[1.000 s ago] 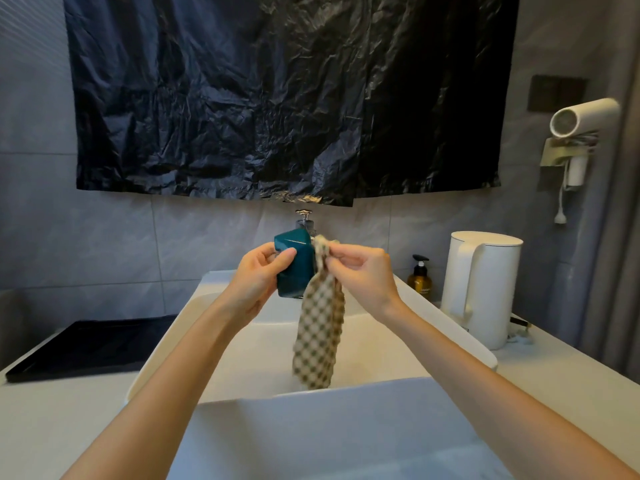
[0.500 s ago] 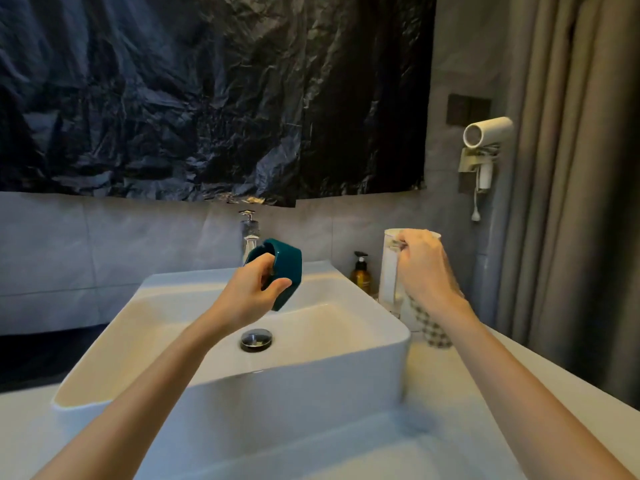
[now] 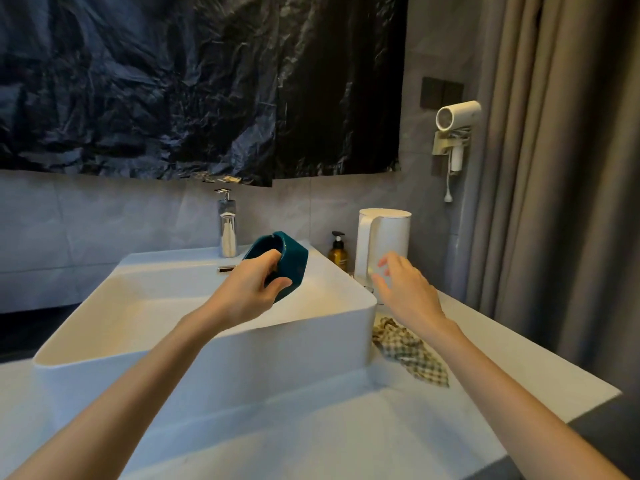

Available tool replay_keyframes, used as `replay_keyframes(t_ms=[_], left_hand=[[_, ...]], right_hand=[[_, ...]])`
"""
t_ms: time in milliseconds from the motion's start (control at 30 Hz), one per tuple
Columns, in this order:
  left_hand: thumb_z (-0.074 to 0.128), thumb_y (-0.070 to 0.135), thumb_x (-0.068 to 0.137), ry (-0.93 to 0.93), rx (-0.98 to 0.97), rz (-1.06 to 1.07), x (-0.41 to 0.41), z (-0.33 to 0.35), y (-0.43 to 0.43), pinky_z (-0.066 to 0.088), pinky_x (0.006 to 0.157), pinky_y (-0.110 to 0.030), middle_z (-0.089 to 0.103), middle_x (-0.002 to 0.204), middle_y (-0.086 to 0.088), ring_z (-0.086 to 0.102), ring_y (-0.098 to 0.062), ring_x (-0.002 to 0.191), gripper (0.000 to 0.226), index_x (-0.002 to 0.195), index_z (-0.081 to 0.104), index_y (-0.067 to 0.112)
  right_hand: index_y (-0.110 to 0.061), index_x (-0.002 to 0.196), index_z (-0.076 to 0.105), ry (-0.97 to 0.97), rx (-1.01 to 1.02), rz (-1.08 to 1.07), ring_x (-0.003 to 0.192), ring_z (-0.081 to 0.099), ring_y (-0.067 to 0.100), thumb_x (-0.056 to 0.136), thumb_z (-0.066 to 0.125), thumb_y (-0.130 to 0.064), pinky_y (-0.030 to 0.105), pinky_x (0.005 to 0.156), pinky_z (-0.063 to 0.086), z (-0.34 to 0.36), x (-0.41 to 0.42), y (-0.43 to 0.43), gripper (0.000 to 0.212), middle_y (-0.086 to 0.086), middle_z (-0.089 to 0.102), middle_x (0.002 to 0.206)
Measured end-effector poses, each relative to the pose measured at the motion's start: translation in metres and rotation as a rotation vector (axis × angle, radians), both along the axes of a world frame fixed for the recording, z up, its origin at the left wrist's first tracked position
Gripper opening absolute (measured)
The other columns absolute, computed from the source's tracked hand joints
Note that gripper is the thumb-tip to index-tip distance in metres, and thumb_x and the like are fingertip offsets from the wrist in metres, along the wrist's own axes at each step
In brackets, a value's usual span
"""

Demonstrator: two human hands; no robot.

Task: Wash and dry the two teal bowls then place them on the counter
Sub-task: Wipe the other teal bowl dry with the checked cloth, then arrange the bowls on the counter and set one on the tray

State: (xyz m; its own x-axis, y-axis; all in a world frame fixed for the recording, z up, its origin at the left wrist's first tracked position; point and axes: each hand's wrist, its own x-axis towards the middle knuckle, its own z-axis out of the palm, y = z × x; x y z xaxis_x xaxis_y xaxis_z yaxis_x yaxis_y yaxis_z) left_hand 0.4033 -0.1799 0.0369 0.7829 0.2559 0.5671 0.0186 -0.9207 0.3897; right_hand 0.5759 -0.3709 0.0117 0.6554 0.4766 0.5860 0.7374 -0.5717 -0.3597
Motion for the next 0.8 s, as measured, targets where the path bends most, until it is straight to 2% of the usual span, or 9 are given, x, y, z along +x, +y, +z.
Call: replay_keyframes(t_ms=[133, 267, 367, 467, 567, 633, 700, 767, 800], left_hand=[[0.059, 0.015, 0.091, 0.008, 0.079, 0.03, -0.017, 0.0, -0.003, 0.048, 0.063, -0.037, 0.061, 0.091, -0.005, 0.054, -0.026, 0.077, 0.013, 0.088, 0.046, 0.012], [0.057, 0.016, 0.092, 0.032, 0.18, 0.086, -0.044, 0.002, -0.008, 0.048, 0.063, -0.043, 0.061, 0.087, -0.007, 0.051, -0.029, 0.073, 0.016, 0.086, 0.042, 0.014], [0.054, 0.016, 0.093, 0.095, 0.282, 0.163, -0.069, 0.0, -0.007, 0.043, 0.06, -0.037, 0.063, 0.088, -0.006, 0.049, -0.028, 0.071, 0.015, 0.086, 0.041, 0.015], [0.052, 0.019, 0.094, 0.115, 0.393, 0.224, -0.095, -0.001, -0.007, 0.034, 0.062, -0.029, 0.063, 0.092, -0.003, 0.05, -0.027, 0.077, 0.006, 0.095, 0.047, 0.016], [0.05, 0.025, 0.096, 0.137, 0.476, 0.329, -0.125, 0.0, 0.001, 0.033, 0.074, -0.022, 0.055, 0.084, 0.008, 0.054, -0.023, 0.081, 0.008, 0.101, 0.05, 0.019], [0.053, 0.028, 0.093, 0.117, 0.552, 0.355, -0.146, 0.0, 0.009, 0.041, 0.093, -0.032, 0.064, 0.085, 0.007, 0.06, -0.023, 0.082, 0.01, 0.099, 0.053, 0.02], [0.06, 0.028, 0.09, 0.113, 0.532, 0.397, -0.167, -0.002, 0.015, 0.034, 0.107, -0.043, 0.068, 0.09, 0.004, 0.062, -0.022, 0.092, 0.016, 0.103, 0.061, 0.019], [0.068, 0.034, 0.084, 0.056, 0.491, 0.479, -0.19, -0.005, 0.018, 0.023, 0.111, -0.052, 0.067, 0.102, 0.004, 0.057, -0.021, 0.105, 0.03, 0.11, 0.063, 0.02], [0.072, 0.04, 0.078, 0.002, 0.501, 0.543, -0.203, -0.007, 0.02, 0.026, 0.11, -0.056, 0.065, 0.109, 0.002, 0.055, -0.025, 0.11, 0.041, 0.113, 0.062, 0.02]], right_hand=[[-0.03, 0.131, 0.038, 0.333, 0.153, 0.369, 0.107, 0.055, 0.017, 0.097, 0.039, -0.048, 0.041, 0.091, 0.05, 0.028, -0.048, 0.026, 0.038, -0.004, 0.052, 0.127], [-0.03, 0.147, 0.02, 0.671, 0.087, 0.548, 0.107, 0.057, 0.022, 0.096, 0.035, -0.056, 0.032, 0.078, 0.055, 0.045, -0.089, 0.057, 0.059, 0.001, 0.041, 0.138], [-0.027, 0.142, 0.033, 0.87, 0.04, 0.627, 0.097, 0.064, 0.021, 0.092, 0.038, -0.064, 0.028, 0.068, 0.059, 0.051, -0.11, 0.076, 0.063, 0.003, 0.052, 0.131], [-0.02, 0.123, 0.053, 0.919, 0.028, 0.717, 0.082, 0.067, 0.018, 0.095, 0.044, -0.052, 0.025, 0.06, 0.058, 0.051, -0.132, 0.092, 0.043, 0.001, 0.063, 0.098], [-0.014, 0.111, 0.056, 0.933, 0.06, 0.77, 0.076, 0.067, 0.019, 0.098, 0.043, -0.04, 0.027, 0.061, 0.059, 0.051, -0.158, 0.108, 0.032, 0.006, 0.065, 0.09], [-0.014, 0.095, 0.057, 0.906, 0.076, 0.793, 0.073, 0.066, 0.019, 0.098, 0.04, -0.033, 0.03, 0.064, 0.059, 0.048, -0.177, 0.121, 0.025, 0.01, 0.065, 0.088], [-0.014, 0.086, 0.055, 0.865, 0.086, 0.815, 0.072, 0.065, 0.019, 0.097, 0.038, -0.03, 0.031, 0.065, 0.059, 0.043, -0.196, 0.135, 0.026, 0.011, 0.065, 0.085], [-0.008, 0.095, 0.057, 0.865, 0.09, 0.853, 0.075, 0.066, 0.021, 0.097, 0.036, -0.031, 0.031, 0.066, 0.06, 0.037, -0.215, 0.149, 0.031, 0.014, 0.066, 0.091], [-0.005, 0.103, 0.057, 0.888, 0.089, 0.872, 0.077, 0.066, 0.022, 0.097, 0.035, -0.032, 0.031, 0.065, 0.06, 0.034, -0.224, 0.156, 0.035, 0.016, 0.066, 0.097]])
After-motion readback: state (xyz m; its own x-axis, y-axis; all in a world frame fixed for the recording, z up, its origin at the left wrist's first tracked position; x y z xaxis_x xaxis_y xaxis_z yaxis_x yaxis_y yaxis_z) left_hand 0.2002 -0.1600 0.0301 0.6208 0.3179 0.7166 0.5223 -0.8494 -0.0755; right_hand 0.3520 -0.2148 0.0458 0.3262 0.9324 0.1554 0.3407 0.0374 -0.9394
